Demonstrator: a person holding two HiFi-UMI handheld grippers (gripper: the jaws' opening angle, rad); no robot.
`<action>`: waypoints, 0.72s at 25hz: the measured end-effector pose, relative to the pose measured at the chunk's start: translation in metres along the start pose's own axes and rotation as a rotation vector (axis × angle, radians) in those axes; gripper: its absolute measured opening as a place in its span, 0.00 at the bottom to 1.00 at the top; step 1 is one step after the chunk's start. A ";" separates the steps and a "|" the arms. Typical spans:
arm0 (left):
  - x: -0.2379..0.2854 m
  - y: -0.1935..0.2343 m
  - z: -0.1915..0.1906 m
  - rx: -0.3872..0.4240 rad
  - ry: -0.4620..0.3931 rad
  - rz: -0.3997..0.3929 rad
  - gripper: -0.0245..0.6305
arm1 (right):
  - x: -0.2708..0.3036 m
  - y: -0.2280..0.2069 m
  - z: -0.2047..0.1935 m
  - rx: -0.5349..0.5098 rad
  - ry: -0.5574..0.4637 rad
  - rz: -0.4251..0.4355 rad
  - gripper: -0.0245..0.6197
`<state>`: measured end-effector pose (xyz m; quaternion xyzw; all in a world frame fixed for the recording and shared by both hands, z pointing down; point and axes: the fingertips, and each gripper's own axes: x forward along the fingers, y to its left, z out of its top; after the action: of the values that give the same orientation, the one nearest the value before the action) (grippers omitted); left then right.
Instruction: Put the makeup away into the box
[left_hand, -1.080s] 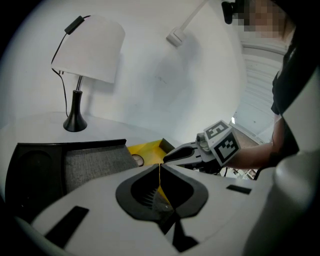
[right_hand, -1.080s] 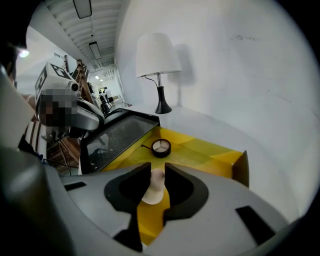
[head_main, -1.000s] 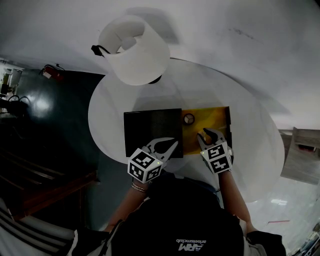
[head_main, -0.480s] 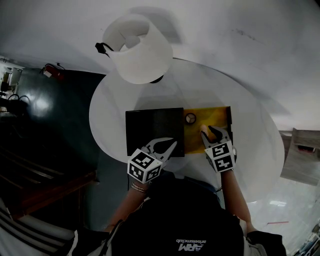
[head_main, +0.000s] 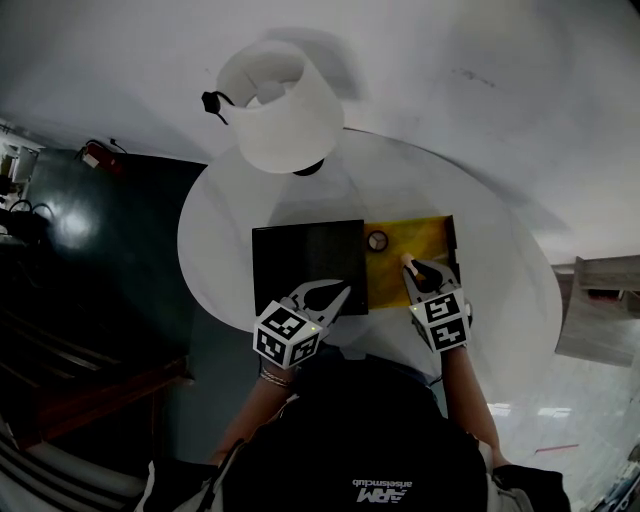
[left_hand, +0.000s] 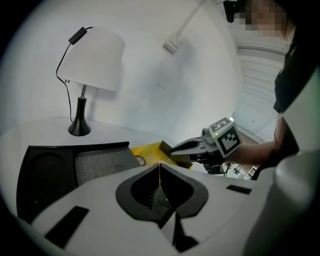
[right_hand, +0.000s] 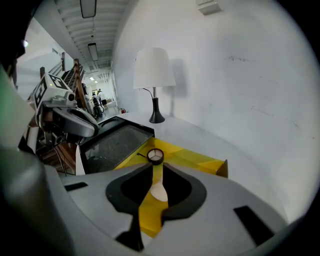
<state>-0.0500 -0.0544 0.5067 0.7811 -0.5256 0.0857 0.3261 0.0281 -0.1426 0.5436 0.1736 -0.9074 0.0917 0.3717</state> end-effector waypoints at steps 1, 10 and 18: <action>-0.002 0.000 0.001 0.003 -0.004 -0.002 0.07 | -0.003 0.001 0.002 0.001 -0.009 -0.005 0.15; -0.020 0.005 0.011 0.034 -0.049 -0.016 0.07 | -0.036 0.004 0.021 0.018 -0.111 -0.080 0.09; -0.043 0.020 0.034 0.107 -0.127 0.014 0.07 | -0.079 0.017 0.048 0.027 -0.245 -0.074 0.07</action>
<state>-0.0930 -0.0467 0.4687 0.7976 -0.5452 0.0663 0.2495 0.0431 -0.1213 0.4538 0.2220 -0.9376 0.0681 0.2587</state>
